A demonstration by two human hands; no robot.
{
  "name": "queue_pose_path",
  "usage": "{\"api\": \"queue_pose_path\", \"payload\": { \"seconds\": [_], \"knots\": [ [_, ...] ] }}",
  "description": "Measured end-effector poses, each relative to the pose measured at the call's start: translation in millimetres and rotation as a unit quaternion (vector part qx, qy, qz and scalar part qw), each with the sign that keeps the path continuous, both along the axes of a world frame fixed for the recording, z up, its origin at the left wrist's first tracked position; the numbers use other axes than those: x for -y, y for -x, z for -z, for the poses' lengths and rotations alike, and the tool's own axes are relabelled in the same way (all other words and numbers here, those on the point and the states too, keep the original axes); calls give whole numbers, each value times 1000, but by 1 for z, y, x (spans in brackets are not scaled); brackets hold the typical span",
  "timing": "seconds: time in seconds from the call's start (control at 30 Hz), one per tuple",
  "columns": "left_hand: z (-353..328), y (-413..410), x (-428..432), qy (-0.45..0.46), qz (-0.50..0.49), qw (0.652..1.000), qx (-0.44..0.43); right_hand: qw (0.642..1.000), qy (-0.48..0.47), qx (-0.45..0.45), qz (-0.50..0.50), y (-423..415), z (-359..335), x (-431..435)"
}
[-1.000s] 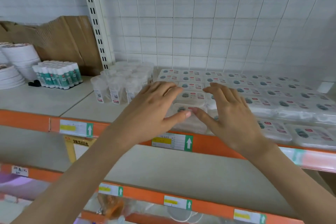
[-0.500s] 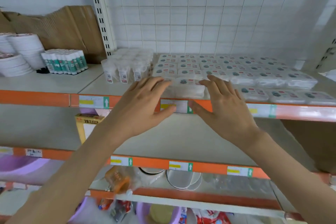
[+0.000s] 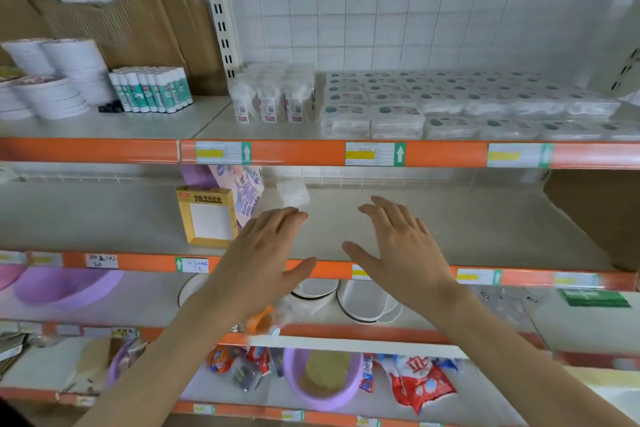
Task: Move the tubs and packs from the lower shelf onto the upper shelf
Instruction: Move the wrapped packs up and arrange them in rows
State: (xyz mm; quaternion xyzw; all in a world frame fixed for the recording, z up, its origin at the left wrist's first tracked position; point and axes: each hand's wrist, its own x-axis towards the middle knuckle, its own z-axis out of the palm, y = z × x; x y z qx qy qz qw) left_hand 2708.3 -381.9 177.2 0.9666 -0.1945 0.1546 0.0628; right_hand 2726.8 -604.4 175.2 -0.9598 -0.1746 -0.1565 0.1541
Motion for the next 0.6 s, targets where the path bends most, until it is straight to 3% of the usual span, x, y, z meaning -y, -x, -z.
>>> {"api": "queue_pose_path", "payload": {
  "seconds": [0.27,0.6],
  "knots": [
    [82,-73,-17,31,-62,993,-92,995,19,-101,-19,-73,70,-44],
    [157,-200,-46,9,-160,983,-91,984,88,-146,-44,-209,159,-89]
  ]
}}
